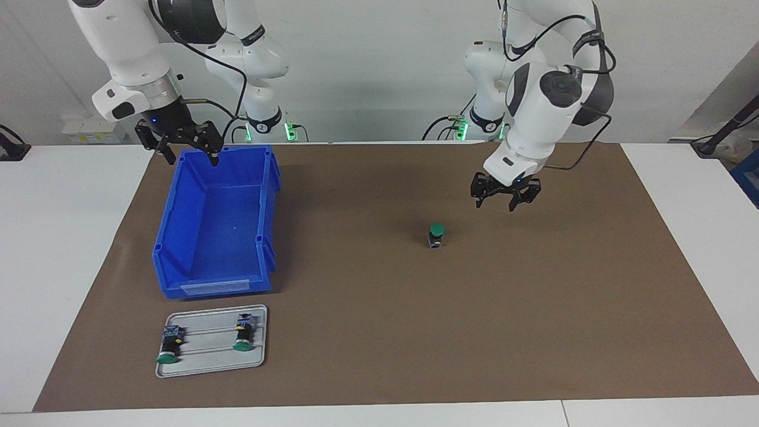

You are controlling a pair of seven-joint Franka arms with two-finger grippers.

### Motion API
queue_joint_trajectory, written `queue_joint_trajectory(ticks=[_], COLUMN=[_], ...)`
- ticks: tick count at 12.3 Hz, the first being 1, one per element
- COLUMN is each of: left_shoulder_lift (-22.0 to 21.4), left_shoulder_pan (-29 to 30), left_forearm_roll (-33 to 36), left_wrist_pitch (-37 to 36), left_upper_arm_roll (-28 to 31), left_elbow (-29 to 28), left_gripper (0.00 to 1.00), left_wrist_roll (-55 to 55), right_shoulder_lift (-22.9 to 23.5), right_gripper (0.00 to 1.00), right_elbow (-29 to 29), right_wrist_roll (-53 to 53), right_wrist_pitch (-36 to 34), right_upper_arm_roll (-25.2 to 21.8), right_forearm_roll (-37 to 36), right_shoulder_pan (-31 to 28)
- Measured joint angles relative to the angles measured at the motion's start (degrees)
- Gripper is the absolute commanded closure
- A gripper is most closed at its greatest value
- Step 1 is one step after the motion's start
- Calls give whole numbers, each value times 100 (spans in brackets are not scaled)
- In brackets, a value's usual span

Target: Place and press button with both arms

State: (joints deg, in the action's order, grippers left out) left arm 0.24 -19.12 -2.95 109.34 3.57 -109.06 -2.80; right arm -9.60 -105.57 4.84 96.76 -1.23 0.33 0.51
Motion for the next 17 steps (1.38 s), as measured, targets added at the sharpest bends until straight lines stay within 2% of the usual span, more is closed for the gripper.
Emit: queue_joint_trajectory(ticks=[2,4,6,9,11,13,17], left_shoulder_lift=[-291,-391,-361,-160,-5,51,46], left_shoulder_pan=[393,761,958,1210,1409,1491,1492], left_forearm_roll=[7,227,400,297,103,70,67], left_wrist_pitch=[-236,-629,-1007,-1520,-1869,-2057,-2187], left_upper_arm_roll=[13,21,28,27,27,22,-43], left_elbow=[74,480,1047,1685,2037,2243,2164], left_gripper=[0,0,0,0,0,0,0], left_wrist_roll=[552,965,1137,1152,1156,1163,1163], right_shoulder_lift=[-112,-186,-213,-206,-121,218,963], right_gripper=[1,1,2,5,5,5,11], right_elbow=[64,81,91,99,125,412,1175], right_wrist_roll=[0,0,0,110,889,1708,2360], right_wrist_pitch=[-119,-140,-140,14,203,409,739], right_upper_arm_roll=[-41,-40,-12,51,114,166,194], right_forearm_roll=[0,0,0,11,5,-21,-151], right_shoulder_pan=[-15,-12,-6,129,679,1536,2563])
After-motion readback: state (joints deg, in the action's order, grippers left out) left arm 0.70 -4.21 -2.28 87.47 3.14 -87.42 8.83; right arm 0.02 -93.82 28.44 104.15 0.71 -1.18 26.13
